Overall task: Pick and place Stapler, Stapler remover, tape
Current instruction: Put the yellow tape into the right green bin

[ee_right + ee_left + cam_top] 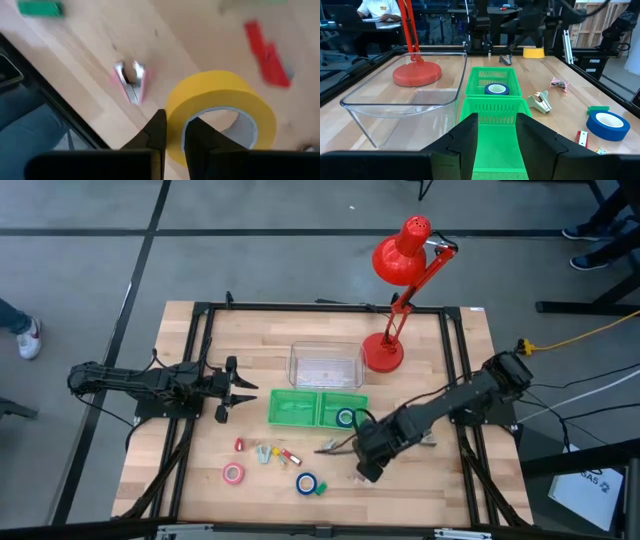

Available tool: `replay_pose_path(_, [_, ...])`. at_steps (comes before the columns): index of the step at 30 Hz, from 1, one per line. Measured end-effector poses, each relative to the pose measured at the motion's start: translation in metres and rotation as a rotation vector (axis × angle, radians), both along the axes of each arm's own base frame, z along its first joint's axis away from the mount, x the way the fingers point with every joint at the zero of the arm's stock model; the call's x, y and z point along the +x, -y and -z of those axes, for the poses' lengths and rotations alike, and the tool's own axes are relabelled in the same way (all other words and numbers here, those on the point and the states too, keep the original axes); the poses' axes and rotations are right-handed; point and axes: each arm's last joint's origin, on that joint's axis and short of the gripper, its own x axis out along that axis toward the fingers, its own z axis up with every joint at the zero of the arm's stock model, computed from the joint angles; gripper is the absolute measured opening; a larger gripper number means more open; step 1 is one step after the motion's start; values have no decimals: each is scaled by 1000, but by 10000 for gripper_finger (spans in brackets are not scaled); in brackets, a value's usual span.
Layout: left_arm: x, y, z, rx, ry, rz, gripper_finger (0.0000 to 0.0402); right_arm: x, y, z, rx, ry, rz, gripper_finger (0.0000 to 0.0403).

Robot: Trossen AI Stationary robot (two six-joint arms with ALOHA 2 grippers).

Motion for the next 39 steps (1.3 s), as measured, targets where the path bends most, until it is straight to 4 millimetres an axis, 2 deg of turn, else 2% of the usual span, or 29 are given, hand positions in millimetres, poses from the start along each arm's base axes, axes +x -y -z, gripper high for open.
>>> replay_pose_path(8, [0,0,0,0,0,0,130,21,29,-13,-16,86,-32,41])
replay_pose_path(18, [0,0,0,0,0,0,130,37,54,-16,-28,197,-117,41])
replay_pose_path(25, [0,0,0,0,0,0,130,48,64,-19,-93,320,-236,41])
replay_pose_path(31, [0,0,0,0,0,0,130,49,68,-18,-190,342,-290,41])
replay_pose_path(39, [0,0,0,0,2,1,130,56,69,1,-228,299,-332,41])
